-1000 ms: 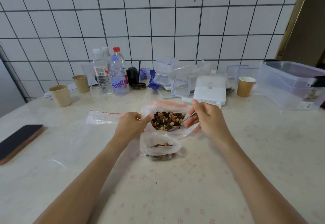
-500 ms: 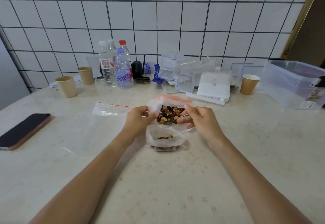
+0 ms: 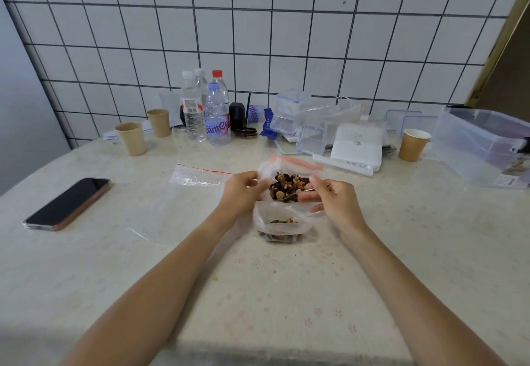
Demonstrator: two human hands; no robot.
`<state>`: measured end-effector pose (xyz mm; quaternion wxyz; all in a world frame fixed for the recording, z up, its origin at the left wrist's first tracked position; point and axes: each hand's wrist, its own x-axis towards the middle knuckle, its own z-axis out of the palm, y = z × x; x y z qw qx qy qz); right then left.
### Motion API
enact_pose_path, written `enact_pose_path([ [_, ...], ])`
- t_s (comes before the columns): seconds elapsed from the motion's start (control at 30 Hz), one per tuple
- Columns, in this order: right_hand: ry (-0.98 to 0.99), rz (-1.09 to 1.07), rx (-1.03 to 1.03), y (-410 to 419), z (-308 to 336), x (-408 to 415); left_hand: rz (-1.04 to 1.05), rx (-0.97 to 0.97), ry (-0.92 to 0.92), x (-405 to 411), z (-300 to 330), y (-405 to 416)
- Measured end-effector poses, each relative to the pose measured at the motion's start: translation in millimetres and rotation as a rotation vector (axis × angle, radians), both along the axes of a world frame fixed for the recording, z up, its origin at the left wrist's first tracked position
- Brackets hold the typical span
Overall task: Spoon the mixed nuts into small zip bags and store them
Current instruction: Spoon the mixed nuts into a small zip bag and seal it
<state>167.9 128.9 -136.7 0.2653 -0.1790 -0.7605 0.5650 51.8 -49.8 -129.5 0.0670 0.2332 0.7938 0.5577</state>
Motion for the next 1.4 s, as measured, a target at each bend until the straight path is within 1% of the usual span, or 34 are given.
enact_pose_path([
  [0.13, -0.006, 0.044, -0.081, -1, -4, -1, -0.038, 0.018, 0.009, -1, -1, 0],
  [0.23, -0.011, 0.022, -0.148, 0, -3, 0, -0.064, 0.023, 0.002, 0, 0, 0],
  [0.43, 0.003, 0.000, -0.245, 3, 0, 3, -0.040, 0.018, 0.007, -3, -1, 0],
  [0.53, 0.000, -0.019, -0.261, 5, 1, 3, -0.007, -0.023, 0.028, -5, -2, 0],
  [0.67, 0.017, -0.048, -0.313, 9, 4, 4, 0.029, -0.088, 0.138, -7, -3, -3],
  [0.73, 0.028, -0.063, -0.322, 11, 5, 5, 0.046, -0.115, 0.147, -7, -2, -5],
  [0.83, 0.061, -0.075, -0.343, 12, 9, 6, 0.142, -0.208, 0.181, -10, 1, -9],
  [0.9, 0.086, -0.080, -0.363, 13, 12, 7, 0.167, -0.229, 0.218, -11, 5, -13],
  [1.0, 0.125, -0.073, -0.385, 17, 18, 9, 0.061, -0.247, 0.225, -11, 11, -17],
  [1.13, 0.166, -0.032, -0.396, 23, 26, 13, -0.120, -0.409, 0.117, -4, 20, -24],
  [1.2, 0.158, 0.001, -0.373, 26, 30, 16, -0.192, -0.450, 0.081, -1, 22, -26],
  [1.3, 0.115, 0.081, -0.296, 24, 33, 20, -0.258, -0.406, 0.061, 4, 23, -27],
  [1.4, 0.065, 0.139, -0.133, 17, 34, 22, -0.319, -0.318, 0.048, 9, 23, -24],
])
